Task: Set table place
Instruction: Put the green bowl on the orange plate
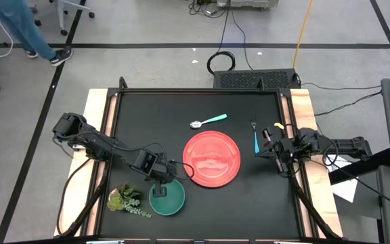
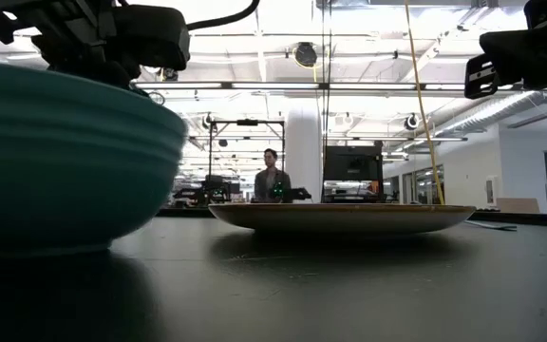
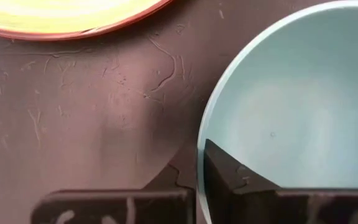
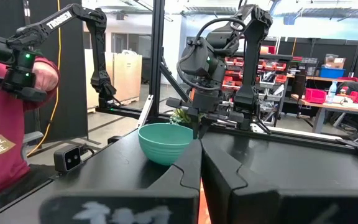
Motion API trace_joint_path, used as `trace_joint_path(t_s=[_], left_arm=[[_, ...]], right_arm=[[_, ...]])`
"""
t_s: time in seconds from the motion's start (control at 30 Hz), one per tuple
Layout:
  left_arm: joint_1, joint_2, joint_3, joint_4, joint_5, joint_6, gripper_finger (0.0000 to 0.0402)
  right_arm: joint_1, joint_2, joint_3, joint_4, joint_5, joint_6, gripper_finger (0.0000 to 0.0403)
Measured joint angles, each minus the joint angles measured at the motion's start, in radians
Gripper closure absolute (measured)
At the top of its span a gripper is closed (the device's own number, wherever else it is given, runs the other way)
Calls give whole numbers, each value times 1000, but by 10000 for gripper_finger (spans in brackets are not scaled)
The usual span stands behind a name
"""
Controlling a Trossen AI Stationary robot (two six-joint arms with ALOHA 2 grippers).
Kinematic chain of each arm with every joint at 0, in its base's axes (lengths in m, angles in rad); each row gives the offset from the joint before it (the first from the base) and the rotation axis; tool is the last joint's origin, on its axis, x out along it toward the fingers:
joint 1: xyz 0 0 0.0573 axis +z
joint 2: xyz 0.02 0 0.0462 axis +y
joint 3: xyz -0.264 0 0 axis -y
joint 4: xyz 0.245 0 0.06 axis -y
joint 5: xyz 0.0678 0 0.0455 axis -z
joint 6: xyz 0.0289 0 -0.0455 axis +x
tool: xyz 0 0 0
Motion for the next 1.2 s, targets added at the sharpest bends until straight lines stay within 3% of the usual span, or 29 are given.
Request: trace_joint_path(t_s=[0.47, 0.87, 1.2], left_arm=[[6, 0, 2, -5, 52, 78, 396], [14, -4, 145, -142, -1, 176, 396], [56, -4, 171, -180, 46, 238, 396]], right_arm=[[0, 0, 0, 0, 0, 0, 403], [0, 0, 0, 0, 0, 0, 403], [0, 0, 0, 0, 0, 0, 403]])
